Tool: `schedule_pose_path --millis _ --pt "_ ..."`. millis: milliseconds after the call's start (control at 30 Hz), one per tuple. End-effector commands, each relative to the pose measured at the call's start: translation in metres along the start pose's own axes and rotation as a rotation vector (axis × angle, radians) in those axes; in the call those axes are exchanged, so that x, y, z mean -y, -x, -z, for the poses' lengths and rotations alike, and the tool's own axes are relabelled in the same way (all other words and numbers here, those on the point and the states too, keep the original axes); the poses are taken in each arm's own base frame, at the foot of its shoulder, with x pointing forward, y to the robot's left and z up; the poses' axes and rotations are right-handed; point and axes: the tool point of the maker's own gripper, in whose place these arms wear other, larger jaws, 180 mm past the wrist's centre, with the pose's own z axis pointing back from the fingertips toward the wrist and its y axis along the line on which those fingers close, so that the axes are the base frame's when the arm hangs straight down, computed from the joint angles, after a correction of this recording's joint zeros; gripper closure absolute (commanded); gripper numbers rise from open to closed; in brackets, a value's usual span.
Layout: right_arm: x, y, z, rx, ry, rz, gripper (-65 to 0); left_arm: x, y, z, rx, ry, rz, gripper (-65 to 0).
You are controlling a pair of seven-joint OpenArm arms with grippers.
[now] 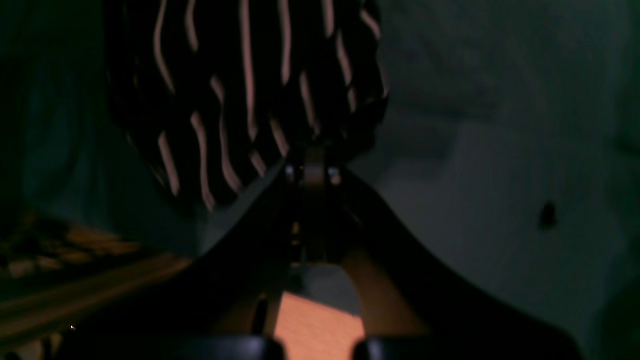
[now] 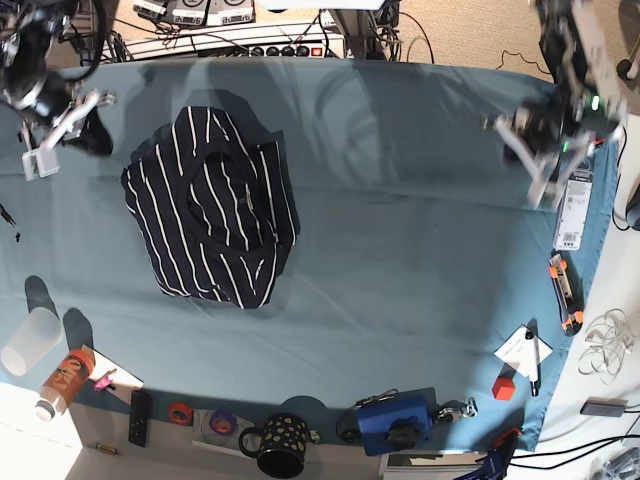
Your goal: Layout the t-shirt on the table in an organized manner, then fold the t-shirt properly
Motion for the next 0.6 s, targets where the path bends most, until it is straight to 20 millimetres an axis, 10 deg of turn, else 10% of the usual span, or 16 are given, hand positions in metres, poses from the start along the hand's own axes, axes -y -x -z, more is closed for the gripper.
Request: schedule_pose_path --millis 0,333,567 --pt "-0.005 -0.008 -0.007 0.021 -0.002 -0.04 0.0 -0.005 -0.001 -0.011 0.02 -0.023 0.011 0.0" --pt "-0.026 0.05 -0.029 -0.173 -0.028 -0.05 0.0 -0.027 0.077 -0.072 -0.108 -0.14 -0.035 0.0" --pt "-0.045 0.107 -0.049 -0.331 -0.053 0.022 0.0 -0.003 0.156 -0.083 -0.273 -0.068 -0.123 0.0"
